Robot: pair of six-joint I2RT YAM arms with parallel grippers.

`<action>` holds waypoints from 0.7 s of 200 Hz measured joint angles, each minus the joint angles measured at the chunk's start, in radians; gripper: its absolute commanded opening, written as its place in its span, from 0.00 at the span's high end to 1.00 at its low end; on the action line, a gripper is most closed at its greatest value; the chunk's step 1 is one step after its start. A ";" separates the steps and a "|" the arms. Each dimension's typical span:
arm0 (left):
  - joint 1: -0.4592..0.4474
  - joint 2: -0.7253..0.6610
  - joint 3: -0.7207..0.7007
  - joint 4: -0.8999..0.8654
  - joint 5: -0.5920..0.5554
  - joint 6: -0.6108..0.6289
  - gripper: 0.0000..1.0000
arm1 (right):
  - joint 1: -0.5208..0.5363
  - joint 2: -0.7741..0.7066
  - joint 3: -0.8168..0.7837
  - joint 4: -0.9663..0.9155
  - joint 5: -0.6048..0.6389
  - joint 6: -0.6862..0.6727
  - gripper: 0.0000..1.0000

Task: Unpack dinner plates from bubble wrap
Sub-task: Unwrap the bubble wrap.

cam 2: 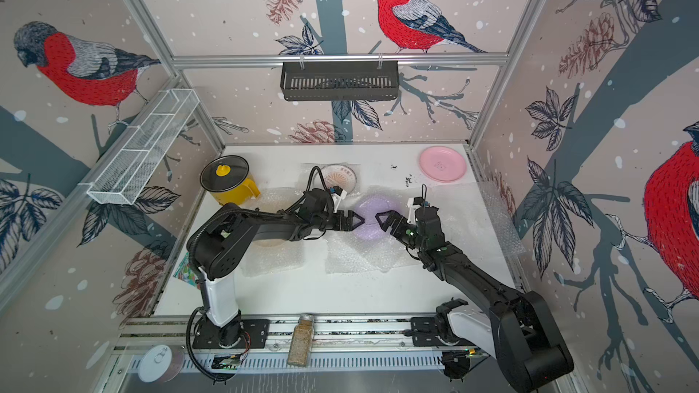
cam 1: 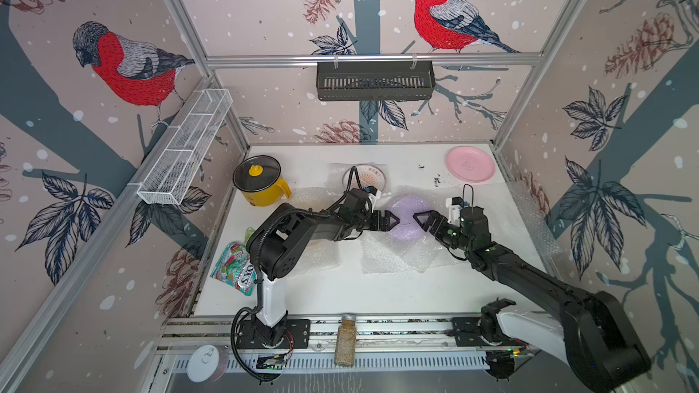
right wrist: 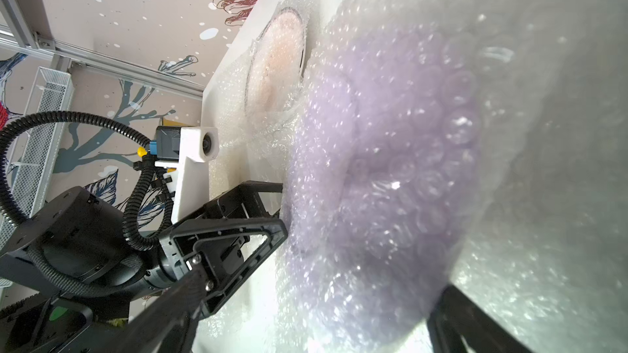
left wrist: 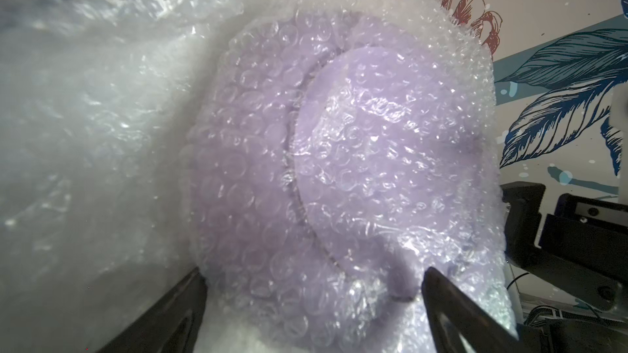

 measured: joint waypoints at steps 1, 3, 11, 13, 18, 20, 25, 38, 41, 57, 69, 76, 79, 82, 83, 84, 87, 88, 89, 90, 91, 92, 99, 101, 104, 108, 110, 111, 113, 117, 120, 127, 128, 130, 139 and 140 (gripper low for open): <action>0.000 0.000 0.000 0.000 0.000 0.000 0.02 | 0.000 0.002 0.000 0.001 0.000 0.000 0.00; 0.000 -0.001 0.000 -0.002 0.000 0.000 0.02 | -0.001 0.005 0.000 0.002 -0.001 -0.001 0.00; 0.000 -0.003 -0.002 -0.004 0.000 0.000 0.02 | -0.001 0.017 0.000 0.005 -0.002 -0.003 0.02; 0.000 -0.004 -0.002 -0.005 0.000 0.000 0.02 | -0.001 0.021 0.000 0.006 -0.002 -0.003 0.03; 0.000 -0.005 -0.002 -0.007 0.000 0.000 0.02 | -0.001 0.029 0.000 0.011 -0.002 -0.002 0.05; 0.000 -0.005 -0.002 -0.008 0.000 0.000 0.02 | -0.002 0.033 0.000 0.013 -0.002 -0.002 0.06; 0.000 -0.006 -0.002 -0.010 -0.001 0.000 0.02 | -0.003 0.040 0.000 0.019 -0.002 -0.001 0.09; 0.000 -0.008 -0.002 -0.015 -0.001 0.000 0.02 | -0.004 0.053 -0.010 0.051 -0.003 0.006 0.16; 0.000 -0.008 -0.002 -0.016 -0.001 0.000 0.02 | -0.005 0.053 -0.013 0.060 -0.003 0.007 0.18; 0.001 -0.011 -0.004 -0.019 -0.001 -0.001 0.02 | -0.006 0.051 -0.032 0.104 -0.003 0.025 0.27; 0.003 -0.017 -0.004 -0.025 0.000 -0.001 0.02 | -0.005 0.035 -0.045 0.134 -0.003 0.040 0.29; 0.005 -0.022 -0.004 -0.034 0.000 -0.002 0.02 | -0.002 0.023 -0.047 0.145 -0.002 0.046 0.32; 0.005 -0.024 -0.004 -0.040 0.000 -0.002 0.02 | 0.000 0.018 -0.048 0.148 -0.002 0.053 0.33; 0.006 -0.027 -0.004 -0.045 0.000 -0.002 0.02 | 0.000 0.012 -0.048 0.152 -0.002 0.061 0.34; 0.006 -0.028 -0.004 -0.047 0.000 -0.002 0.02 | 0.001 0.009 -0.048 0.153 -0.002 0.062 0.34; 0.006 -0.028 -0.004 -0.048 0.000 -0.002 0.02 | 0.002 0.007 -0.048 0.154 -0.002 0.061 0.34; 0.007 -0.031 -0.004 -0.052 0.000 -0.003 0.02 | 0.003 0.001 -0.048 0.158 -0.002 0.061 0.35; 0.007 -0.031 -0.004 -0.053 0.000 -0.003 0.02 | 0.004 0.000 -0.048 0.159 -0.002 0.061 0.36; 0.008 -0.032 -0.004 -0.055 0.000 -0.003 0.02 | 0.005 -0.003 -0.048 0.161 -0.002 0.061 0.36; 0.008 -0.033 -0.004 -0.056 0.000 -0.004 0.02 | 0.006 -0.005 -0.048 0.161 -0.002 0.061 0.37; 0.008 -0.034 -0.004 -0.057 0.000 -0.005 0.02 | 0.006 -0.008 -0.048 0.163 0.000 0.061 0.37; 0.008 -0.034 -0.004 -0.058 0.000 -0.006 0.02 | 0.007 -0.009 -0.048 0.163 0.000 0.062 0.38; 0.010 -0.040 -0.004 -0.072 0.000 -0.009 0.02 | 0.012 -0.021 -0.048 0.170 0.008 0.062 0.42; 0.010 -0.042 -0.004 -0.077 0.000 -0.010 0.02 | 0.013 -0.023 -0.048 0.171 0.010 0.063 0.44; 0.011 -0.045 -0.004 -0.082 0.000 -0.011 0.02 | 0.016 -0.027 -0.048 0.171 0.013 0.063 0.45; 0.013 -0.049 -0.004 -0.091 0.000 -0.012 0.02 | 0.019 -0.031 -0.048 0.171 0.016 0.065 0.46; 0.014 -0.051 -0.004 -0.095 0.001 -0.014 0.02 | 0.020 -0.032 -0.048 0.171 0.018 0.065 0.46; 0.014 -0.051 -0.004 -0.096 0.001 -0.014 0.02 | 0.020 -0.032 -0.048 0.171 0.018 0.065 0.47; 0.015 -0.053 -0.004 -0.099 0.001 -0.017 0.02 | 0.021 -0.033 -0.048 0.171 0.019 0.065 0.47; 0.017 -0.056 -0.004 -0.105 0.002 -0.018 0.02 | 0.024 -0.034 -0.048 0.171 0.022 0.066 0.47; 0.018 -0.058 -0.004 -0.108 0.002 -0.017 0.02 | 0.026 -0.034 -0.048 0.171 0.024 0.068 0.47; 0.021 -0.061 -0.003 -0.117 0.003 -0.017 0.02 | 0.031 -0.034 -0.051 0.178 0.029 0.077 0.51; 0.021 -0.062 -0.003 -0.117 0.004 -0.018 0.02 | 0.032 -0.034 -0.051 0.179 0.030 0.078 0.52; 0.022 -0.062 -0.003 -0.119 0.005 -0.017 0.02 | 0.034 -0.034 -0.053 0.182 0.032 0.083 0.53; 0.026 -0.064 -0.003 -0.124 0.011 -0.017 0.02 | 0.041 -0.031 -0.060 0.195 0.040 0.084 0.56; 0.026 -0.064 -0.003 -0.124 0.011 -0.017 0.02 | 0.041 -0.031 -0.060 0.196 0.041 0.084 0.56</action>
